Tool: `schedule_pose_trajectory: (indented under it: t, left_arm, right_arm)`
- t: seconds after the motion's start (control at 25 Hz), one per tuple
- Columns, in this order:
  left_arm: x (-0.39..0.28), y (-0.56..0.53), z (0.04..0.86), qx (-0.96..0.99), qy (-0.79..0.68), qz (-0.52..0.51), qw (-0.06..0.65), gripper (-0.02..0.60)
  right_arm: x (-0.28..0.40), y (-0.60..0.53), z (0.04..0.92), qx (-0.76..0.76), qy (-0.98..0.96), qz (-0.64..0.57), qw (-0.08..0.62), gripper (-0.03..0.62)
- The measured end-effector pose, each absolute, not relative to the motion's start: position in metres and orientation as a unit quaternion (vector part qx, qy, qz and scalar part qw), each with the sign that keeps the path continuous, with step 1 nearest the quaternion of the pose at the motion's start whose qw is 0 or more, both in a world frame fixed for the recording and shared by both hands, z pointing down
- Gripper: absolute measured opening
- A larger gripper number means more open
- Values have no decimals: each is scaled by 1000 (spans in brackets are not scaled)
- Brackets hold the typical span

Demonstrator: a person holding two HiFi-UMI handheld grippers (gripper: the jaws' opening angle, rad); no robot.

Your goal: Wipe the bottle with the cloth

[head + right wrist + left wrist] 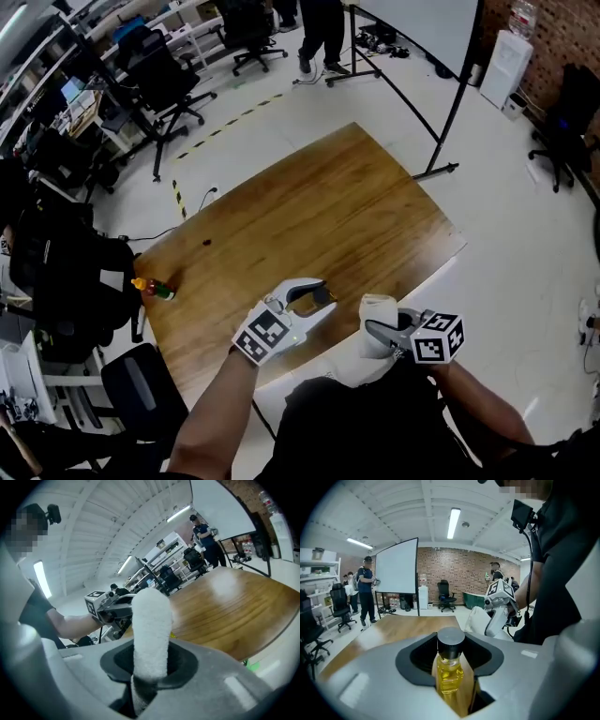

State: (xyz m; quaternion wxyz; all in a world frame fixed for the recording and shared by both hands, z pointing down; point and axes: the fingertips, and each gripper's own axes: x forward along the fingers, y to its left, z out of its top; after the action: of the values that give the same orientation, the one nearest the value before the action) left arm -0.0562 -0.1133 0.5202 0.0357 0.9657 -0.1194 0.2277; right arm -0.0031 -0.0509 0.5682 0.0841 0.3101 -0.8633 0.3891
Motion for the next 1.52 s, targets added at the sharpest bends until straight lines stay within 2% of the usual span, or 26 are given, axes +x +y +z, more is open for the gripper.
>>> schedule_pose_trajectory:
  t: [0.16,0.36,0.44,0.72,0.96,1.16,1.52]
  left_arm:
    - [-56,-113,520,973,-101,203,35,179]
    - [-73,-119,516,979,-114,166,31,178]
    - [-67,-111,504,979,-118,162,40,176]
    - [-57,-106,502,981,-128,133,61,176]
    - [-58,-109,501,978,-138,146,58,175]
    - [-59,-109,501,978,-144,140,56,176]
    - [-57,-111,498,977,-155,134,61,176]
  right_arm:
    - [-11,-40,569,351,-846,400,40,74]
    - [-30,-64,575,388,-782,465,-147,74]
    - [-34,-64,572,391,-759,481,-200,74]
    - [-65,-80,548,387,-782,414,-258,74]
    - [-66,-86,551,390,-796,393,-245,72]
    - [-66,-88,590,409,-780,428,-205,73]
    - [-66,-92,621,413,-766,461,-172,74]
